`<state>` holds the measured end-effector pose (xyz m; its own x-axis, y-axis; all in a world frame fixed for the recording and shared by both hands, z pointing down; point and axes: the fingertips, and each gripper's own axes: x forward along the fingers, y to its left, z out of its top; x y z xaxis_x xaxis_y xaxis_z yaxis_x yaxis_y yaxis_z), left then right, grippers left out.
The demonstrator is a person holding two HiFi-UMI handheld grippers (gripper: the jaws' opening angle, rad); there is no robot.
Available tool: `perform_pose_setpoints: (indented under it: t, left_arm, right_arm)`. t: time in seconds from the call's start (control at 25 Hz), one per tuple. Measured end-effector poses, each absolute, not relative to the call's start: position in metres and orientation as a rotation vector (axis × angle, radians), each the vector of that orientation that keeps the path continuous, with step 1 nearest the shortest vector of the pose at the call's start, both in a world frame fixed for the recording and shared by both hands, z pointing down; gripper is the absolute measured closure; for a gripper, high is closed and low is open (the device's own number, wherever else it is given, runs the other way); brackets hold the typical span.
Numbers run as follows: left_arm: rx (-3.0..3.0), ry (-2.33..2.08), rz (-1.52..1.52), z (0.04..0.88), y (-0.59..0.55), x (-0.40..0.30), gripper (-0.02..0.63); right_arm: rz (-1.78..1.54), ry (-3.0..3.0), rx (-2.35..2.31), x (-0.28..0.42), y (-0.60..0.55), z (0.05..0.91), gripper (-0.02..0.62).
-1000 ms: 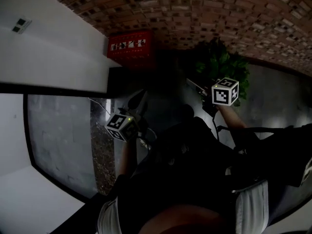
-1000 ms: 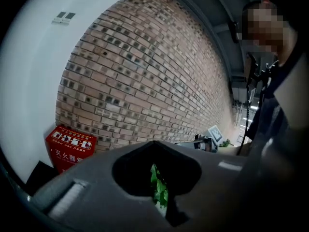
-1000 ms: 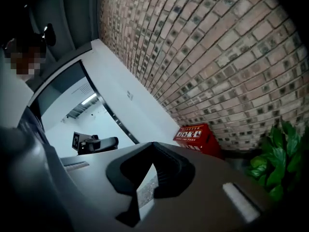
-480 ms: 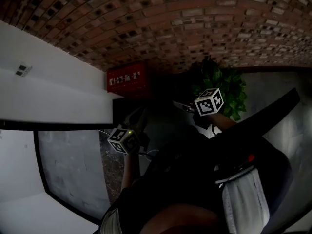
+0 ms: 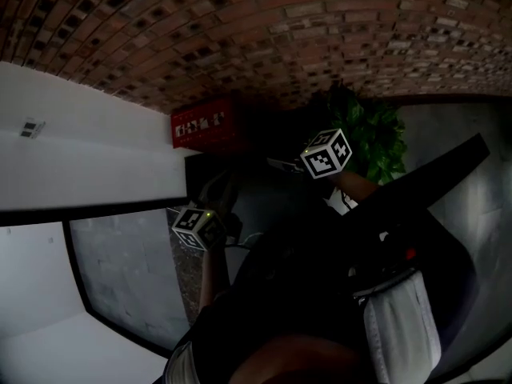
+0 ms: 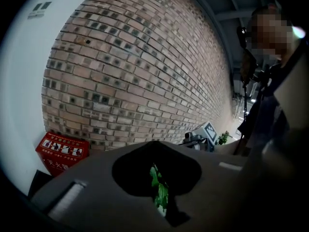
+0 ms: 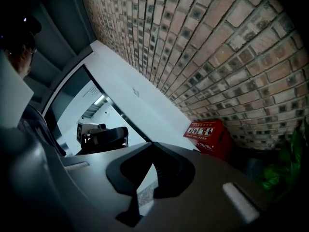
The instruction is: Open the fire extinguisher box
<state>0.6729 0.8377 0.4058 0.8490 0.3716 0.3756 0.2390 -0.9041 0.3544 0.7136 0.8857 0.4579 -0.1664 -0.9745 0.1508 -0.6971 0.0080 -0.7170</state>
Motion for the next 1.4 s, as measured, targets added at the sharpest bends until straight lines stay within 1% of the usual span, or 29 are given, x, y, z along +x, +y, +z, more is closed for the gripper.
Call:
perform_pose_setpoints:
  t: [0.12,0.44,0.72,1.08,1.4]
  left_arm:
    - [2.739,0.454,0.646,0.408,0.833,0.672,0.607]
    - [2.749,0.390,0.587,0.411,0.801,0.658,0.607]
    - [2.740,0.402,0.489,0.404,0.735,0.640,0.607]
    - [2.698,0.312,0.440,0.414,0.615,0.592,0.607]
    - [2.662,0.268,0.387,0.422,0.564,0.568,0.607]
  right_arm:
    - [-0.953,1.904,-1.701,0.715,0.881,0.457,0.597]
    - [-1.010,1.875,-1.584,0.687,0.864,0.458,0.595]
    - [-1.024,1.864,-1.583,0.665,0.804,0.453,0.597]
    - [-1.057,1.896,-1.568,0.619,0.693,0.445,0.595]
    - [-1.117,1.906,-1.605,0.601,0.650,0.449,0.597]
